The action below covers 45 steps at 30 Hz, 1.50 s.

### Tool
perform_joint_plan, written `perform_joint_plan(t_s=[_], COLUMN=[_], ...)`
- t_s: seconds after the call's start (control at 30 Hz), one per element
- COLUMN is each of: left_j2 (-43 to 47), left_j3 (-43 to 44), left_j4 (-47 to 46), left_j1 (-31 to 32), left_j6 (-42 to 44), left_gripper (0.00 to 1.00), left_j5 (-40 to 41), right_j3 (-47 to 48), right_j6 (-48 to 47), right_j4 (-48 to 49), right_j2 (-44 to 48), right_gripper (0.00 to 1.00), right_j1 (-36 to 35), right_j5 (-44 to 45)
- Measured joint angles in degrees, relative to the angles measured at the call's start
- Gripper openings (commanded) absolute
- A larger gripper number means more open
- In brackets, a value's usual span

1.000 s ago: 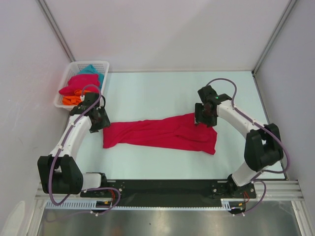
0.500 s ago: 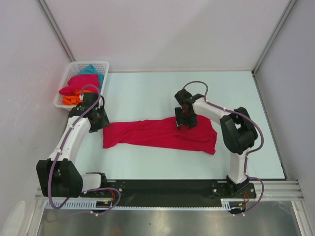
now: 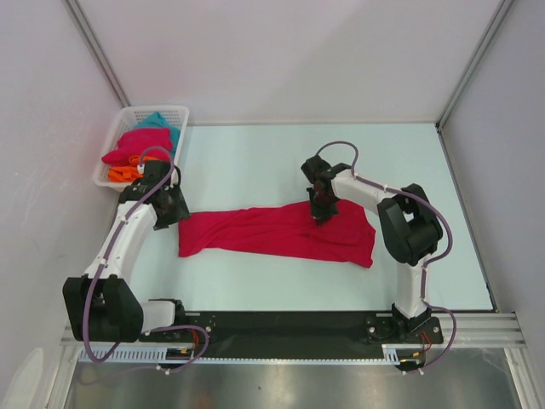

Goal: Fold and stack the t-shirts

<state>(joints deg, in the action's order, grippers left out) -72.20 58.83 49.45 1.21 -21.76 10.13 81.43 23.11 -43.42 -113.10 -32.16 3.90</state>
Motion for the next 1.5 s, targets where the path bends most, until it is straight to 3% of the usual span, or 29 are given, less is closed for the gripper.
perform_joint_plan(t_s=[0.37, 0.63, 0.73, 0.87, 1.5], left_j2=[0.0, 0.0, 0.0, 0.0, -0.5], left_j3=[0.0, -1.5, -2.3, -2.6, -3.0], left_j4=[-0.1, -1.0, -1.1, -1.4, -3.0], left_j1=[0.0, 0.0, 0.0, 0.0, -0.1], left_j6=[0.0, 0.4, 0.5, 0.9, 1.4], left_gripper=[0.58, 0.58, 0.57, 0.57, 0.57], left_j5=[0.2, 0.2, 0.2, 0.2, 0.0], right_j3=[-1.7, -8.7, -11.5, -12.4, -11.4], right_j6=[2.4, 6.2, 7.2, 8.3, 9.0], right_j4=[-2.2, -2.1, -2.1, -2.1, -6.5], right_j2=[8.3, 12.7, 12.7, 12.0, 12.3], right_gripper=[0.02, 0.08, 0.13, 0.31, 0.44], right_j1=[-4.7, -10.7, -11.1, -11.3, -12.7], right_j5=[3.8, 4.9, 4.9, 4.9, 10.3])
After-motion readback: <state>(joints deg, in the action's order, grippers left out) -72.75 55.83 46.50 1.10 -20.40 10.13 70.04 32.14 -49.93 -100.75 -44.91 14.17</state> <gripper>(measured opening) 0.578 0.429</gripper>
